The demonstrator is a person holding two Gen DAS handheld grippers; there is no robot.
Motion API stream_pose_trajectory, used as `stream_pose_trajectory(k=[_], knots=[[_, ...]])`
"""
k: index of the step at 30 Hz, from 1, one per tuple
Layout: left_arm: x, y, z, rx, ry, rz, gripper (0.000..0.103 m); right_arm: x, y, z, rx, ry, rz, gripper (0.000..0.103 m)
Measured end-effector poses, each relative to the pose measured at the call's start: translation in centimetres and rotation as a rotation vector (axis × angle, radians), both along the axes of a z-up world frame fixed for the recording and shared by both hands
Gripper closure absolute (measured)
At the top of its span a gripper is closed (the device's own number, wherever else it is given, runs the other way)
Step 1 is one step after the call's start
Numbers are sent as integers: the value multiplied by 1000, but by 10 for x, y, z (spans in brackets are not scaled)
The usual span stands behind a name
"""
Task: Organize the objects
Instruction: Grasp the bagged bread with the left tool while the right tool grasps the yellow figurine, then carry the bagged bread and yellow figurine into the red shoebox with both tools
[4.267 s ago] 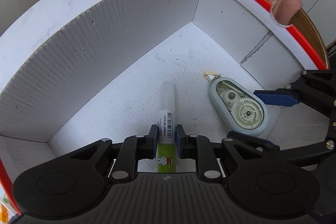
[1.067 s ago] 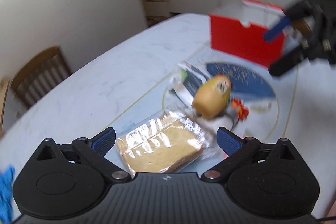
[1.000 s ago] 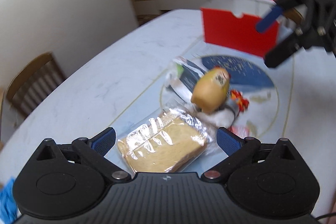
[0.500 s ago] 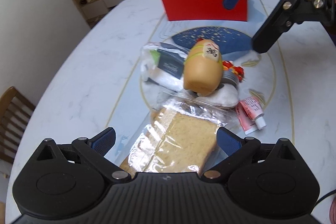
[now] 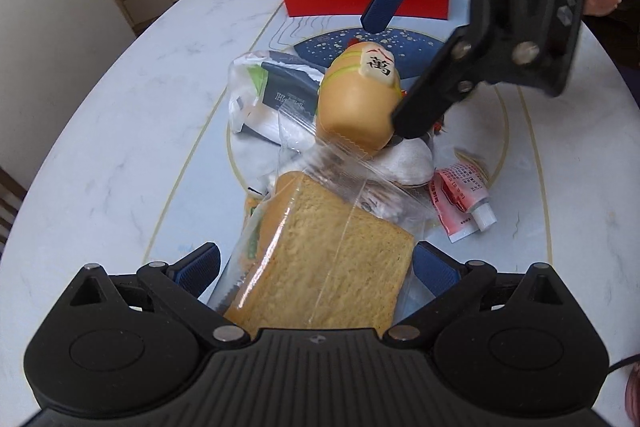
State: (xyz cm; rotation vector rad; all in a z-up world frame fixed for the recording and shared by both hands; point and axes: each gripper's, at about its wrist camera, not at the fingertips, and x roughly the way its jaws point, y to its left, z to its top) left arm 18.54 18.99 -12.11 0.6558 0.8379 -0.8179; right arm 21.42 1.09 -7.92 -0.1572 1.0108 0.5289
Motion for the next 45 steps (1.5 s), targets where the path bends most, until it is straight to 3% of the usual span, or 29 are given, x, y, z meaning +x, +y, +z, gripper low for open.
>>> stream_pose_trajectory(k=[4, 9, 15, 20, 30, 45], knots=[[-7, 1, -3, -18, -21, 31, 0, 5, 0, -6, -2, 6, -21, 5], [-17, -1, -5, -35, -28, 66, 19, 7, -2, -12, 5, 26, -40, 17], [-28, -6, -3, -39, -50, 133, 24, 4, -1, -11, 2, 18, -35, 29], [-32, -5, 3, -56, -29, 207, 26, -4, -4, -7, 6, -4, -28, 32], [-44, -1, 34, -183, 24, 368, 27, -24, -31, 24, 64, -43, -14, 32], [-39, -54, 85, -305, 65, 548, 31, -46, -114, 71, 118, -111, -4, 33]])
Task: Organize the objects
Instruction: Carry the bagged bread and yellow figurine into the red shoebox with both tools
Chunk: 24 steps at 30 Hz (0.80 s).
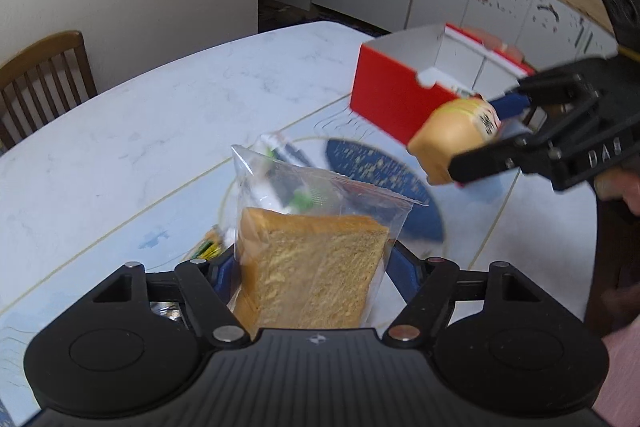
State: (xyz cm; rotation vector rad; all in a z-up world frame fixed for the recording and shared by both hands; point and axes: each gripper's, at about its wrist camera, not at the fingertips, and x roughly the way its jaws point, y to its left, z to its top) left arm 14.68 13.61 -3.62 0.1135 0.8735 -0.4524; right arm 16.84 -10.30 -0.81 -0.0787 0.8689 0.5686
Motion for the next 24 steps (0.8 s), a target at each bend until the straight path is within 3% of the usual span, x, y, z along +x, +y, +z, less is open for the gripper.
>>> stream_pose_trajectory(k=[6, 24], knots=[[11, -36, 10, -49, 24, 32, 35, 3, -43, 9, 7, -21, -25, 33], [79, -168, 40, -136, 27, -4, 36, 36, -167, 5, -49, -55, -139, 33]])
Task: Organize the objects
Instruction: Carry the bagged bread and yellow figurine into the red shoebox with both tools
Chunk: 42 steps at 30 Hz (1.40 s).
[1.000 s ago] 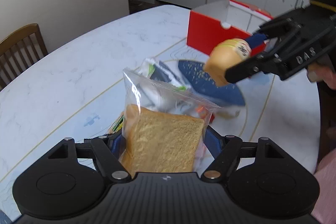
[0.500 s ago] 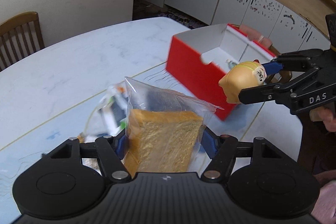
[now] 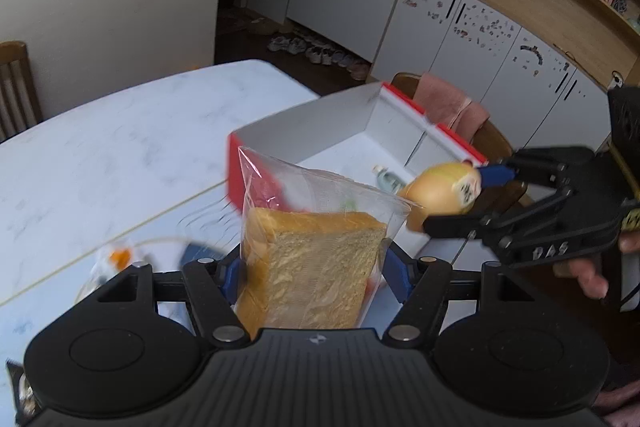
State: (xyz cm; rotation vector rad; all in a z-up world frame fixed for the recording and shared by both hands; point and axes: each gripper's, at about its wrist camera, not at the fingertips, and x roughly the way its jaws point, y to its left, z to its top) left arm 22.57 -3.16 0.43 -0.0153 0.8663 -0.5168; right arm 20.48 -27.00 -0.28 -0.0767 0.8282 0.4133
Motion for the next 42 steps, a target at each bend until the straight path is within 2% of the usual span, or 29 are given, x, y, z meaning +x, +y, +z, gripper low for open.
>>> stream_pose_trajectory(k=[5, 12, 22, 33, 42], knots=[[24, -33, 6, -3, -6, -10, 36, 13, -22, -6, -13, 2, -20, 33], [57, -76, 3, 40, -8, -19, 37, 34, -54, -18, -40, 4, -70, 33], [102, -127, -35, 160, 45, -24, 39, 69, -70, -53, -97, 51, -70, 33], [130, -153, -82, 248, 132, -37, 40, 88, -64, -77, -141, 120, 7, 33], [142, -155, -96, 236, 184, -7, 40, 97, -59, -92, -205, 155, 34, 33]])
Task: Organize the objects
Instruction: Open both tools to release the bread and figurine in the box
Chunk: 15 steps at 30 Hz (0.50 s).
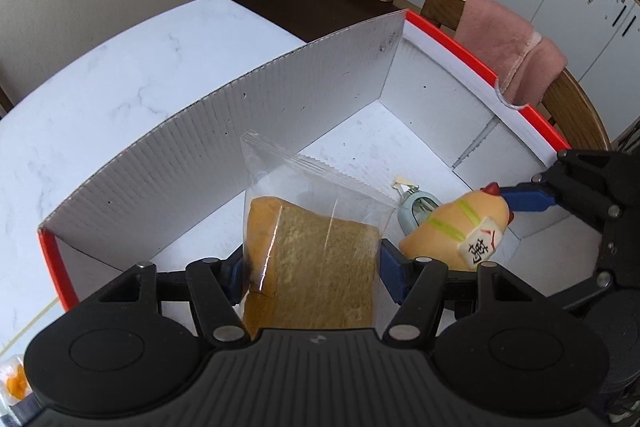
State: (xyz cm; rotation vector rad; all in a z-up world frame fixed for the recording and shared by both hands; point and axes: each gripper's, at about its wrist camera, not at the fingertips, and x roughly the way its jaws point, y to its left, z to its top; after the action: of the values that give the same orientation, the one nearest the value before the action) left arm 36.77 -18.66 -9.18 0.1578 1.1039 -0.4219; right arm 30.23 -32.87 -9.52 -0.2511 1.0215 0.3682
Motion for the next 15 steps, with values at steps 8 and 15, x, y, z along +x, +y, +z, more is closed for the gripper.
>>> stream_pose_trajectory(k=[8, 15], knots=[[8, 1, -11, -4, 30, 21, 40, 3, 2, -4, -14, 2, 21, 31], [9, -2, -16, 11, 42, 26, 30, 1, 4, -4, -23, -12, 42, 25]])
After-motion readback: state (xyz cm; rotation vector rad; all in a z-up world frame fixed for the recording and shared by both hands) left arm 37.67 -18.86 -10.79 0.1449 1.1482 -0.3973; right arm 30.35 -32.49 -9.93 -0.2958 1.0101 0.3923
